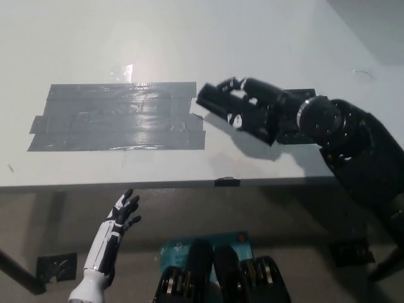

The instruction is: A person hands a stapler to the robot and the robot grabs it with its right hand and places it on the desk infront of it

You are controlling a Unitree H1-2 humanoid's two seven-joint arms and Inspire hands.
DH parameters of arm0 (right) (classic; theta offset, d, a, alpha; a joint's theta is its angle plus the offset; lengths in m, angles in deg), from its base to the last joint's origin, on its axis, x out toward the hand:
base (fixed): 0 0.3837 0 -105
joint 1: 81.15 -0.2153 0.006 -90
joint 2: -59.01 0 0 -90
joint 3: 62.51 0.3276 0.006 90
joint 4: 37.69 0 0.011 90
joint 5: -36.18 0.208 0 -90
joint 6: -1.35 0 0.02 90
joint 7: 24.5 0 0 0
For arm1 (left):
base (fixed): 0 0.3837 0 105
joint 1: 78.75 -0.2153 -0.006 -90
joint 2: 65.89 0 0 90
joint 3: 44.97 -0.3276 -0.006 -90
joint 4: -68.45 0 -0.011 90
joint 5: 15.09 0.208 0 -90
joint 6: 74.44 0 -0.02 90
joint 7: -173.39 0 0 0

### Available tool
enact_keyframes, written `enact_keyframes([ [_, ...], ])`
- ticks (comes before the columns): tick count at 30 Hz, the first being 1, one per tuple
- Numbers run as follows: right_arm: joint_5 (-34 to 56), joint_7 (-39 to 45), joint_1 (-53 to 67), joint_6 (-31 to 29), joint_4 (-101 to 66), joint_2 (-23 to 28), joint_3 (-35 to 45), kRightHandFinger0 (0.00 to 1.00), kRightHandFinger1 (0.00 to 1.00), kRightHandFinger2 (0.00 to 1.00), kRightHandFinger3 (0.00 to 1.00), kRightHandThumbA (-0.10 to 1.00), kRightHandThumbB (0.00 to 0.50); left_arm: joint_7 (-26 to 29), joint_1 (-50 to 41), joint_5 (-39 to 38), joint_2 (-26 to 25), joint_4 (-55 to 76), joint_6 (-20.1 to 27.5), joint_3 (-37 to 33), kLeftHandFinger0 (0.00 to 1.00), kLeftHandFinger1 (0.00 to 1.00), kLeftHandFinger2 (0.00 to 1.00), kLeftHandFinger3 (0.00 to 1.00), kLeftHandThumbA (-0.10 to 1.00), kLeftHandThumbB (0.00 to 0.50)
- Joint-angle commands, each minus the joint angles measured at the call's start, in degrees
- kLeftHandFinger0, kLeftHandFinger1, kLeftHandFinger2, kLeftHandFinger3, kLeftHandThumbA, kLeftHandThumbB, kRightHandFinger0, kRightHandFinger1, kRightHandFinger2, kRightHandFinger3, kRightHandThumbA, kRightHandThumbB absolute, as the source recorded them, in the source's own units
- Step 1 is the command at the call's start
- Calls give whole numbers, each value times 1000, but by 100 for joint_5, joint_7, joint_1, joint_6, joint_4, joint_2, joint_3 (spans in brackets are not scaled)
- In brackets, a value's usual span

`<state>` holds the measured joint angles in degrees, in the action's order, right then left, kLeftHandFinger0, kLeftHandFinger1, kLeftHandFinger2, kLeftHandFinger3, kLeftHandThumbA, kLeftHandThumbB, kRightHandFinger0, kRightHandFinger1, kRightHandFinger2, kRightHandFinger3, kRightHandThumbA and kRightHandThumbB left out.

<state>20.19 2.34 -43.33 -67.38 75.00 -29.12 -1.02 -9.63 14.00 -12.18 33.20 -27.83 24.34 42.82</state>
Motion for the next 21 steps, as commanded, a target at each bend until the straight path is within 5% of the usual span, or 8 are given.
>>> enact_keyframes([
  [1, -142, 93, -214, -359, 37, 39, 20, 262, 689, 932, 1000, -100, 146, -27, 123, 31, -58, 156, 17, 12, 929, 1000, 1000, 1000, 998, 395],
  [9, -411, -169, -124, -456, 487, -25, -61, 252, 684, 939, 1000, -100, 149, -51, 141, -12, -60, 125, 82, 20, 963, 1000, 1000, 1000, 977, 336],
  [10, -493, -427, -72, -417, 508, -63, 12, 354, 751, 993, 1000, -24, 199, -65, 148, -40, -60, 126, 86, 23, 968, 1000, 1000, 1000, 970, 328],
  [11, -515, -483, -63, -380, 497, -71, 51, 542, 946, 1000, 1000, 190, 261, -64, 157, -28, -65, 130, 79, 21, 969, 1000, 1000, 1000, 974, 324],
  [12, -457, -402, -65, -304, 461, -54, 97, 945, 1000, 1000, 1000, 469, 347, -57, 157, -10, -66, 143, 56, 19, 969, 1000, 1000, 1000, 975, 324],
  [15, -359, -163, -117, -255, 434, 45, 186, 1000, 1000, 1000, 1000, 696, 496, -47, 188, -9, -56, 130, 47, 23, 972, 1000, 1000, 1000, 964, 316],
  [17, -417, -184, -105, -266, 303, 106, 222, 1000, 1000, 1000, 1000, 811, 500, -53, 188, -10, -59, 125, 54, 19, 979, 1000, 1000, 1000, 968, 317],
  [21, -485, -275, -98, -190, 36, 118, 345, 1000, 1000, 1000, 1000, 865, 500, -48, 203, -5, -67, 89, 95, 23, 987, 1000, 1000, 1000, 969, 308],
])
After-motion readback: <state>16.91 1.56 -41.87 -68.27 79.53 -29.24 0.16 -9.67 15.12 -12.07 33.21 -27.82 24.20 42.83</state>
